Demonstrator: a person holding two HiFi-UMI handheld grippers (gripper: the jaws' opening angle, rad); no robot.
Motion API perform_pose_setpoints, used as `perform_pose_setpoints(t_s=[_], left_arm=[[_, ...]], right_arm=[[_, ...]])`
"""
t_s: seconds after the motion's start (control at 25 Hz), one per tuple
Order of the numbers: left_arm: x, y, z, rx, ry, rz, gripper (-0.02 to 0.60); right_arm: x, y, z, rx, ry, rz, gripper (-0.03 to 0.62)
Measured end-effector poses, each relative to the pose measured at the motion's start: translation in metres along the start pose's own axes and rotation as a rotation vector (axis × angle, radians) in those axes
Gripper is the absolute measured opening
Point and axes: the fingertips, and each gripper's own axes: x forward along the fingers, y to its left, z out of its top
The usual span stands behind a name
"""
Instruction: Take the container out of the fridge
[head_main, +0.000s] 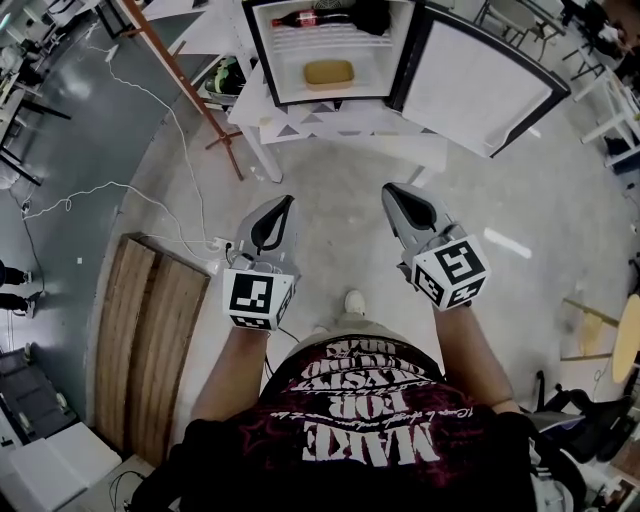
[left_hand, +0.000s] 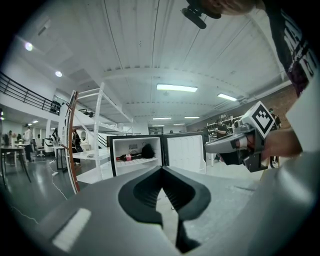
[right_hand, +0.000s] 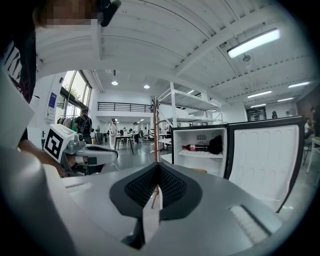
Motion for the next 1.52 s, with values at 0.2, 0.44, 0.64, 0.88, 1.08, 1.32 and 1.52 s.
perform_pose_setpoints(t_s=[0.2,0.44,0.64,0.88,1.08,1.32,1.52], left_arm=[[0.013,0.004,0.005,0.006,-0.001,0.017,0.000],[0.028,0.005,0.006,0.007,0.000,0.044,0.000],[0.042,0.004,0.007,0.007,0.000,0.067,0.000],[0.056,0.001,0.006,0.008,0.008,0.092,0.000],[0.062,0.004,0.004,0.012,0.014,0.130,0.000],[0.071,-0.001,0.002,0.013,0.022,0.129,0.000],[0.075,0.003,-0.001,0.000,0.031,0.141,0.000]], right_arm=[[0.011,-0.012,0.006,-0.006,-0.009,0.020,0.014],[0.020,-0.027,0.008,-0.016,-0.009,0.052,0.014],[0.024,-0.044,0.007,-0.016,-0.008,0.069,0.014],[0.029,-0.063,0.002,-0.008,-0.003,0.094,0.014],[0.033,-0.078,0.001,-0.009,-0.011,0.110,0.014],[0.038,-0.093,-0.001,-0.002,-0.004,0.117,0.014],[0.042,-0.097,-0.003,0.003,0.003,0.120,0.014]])
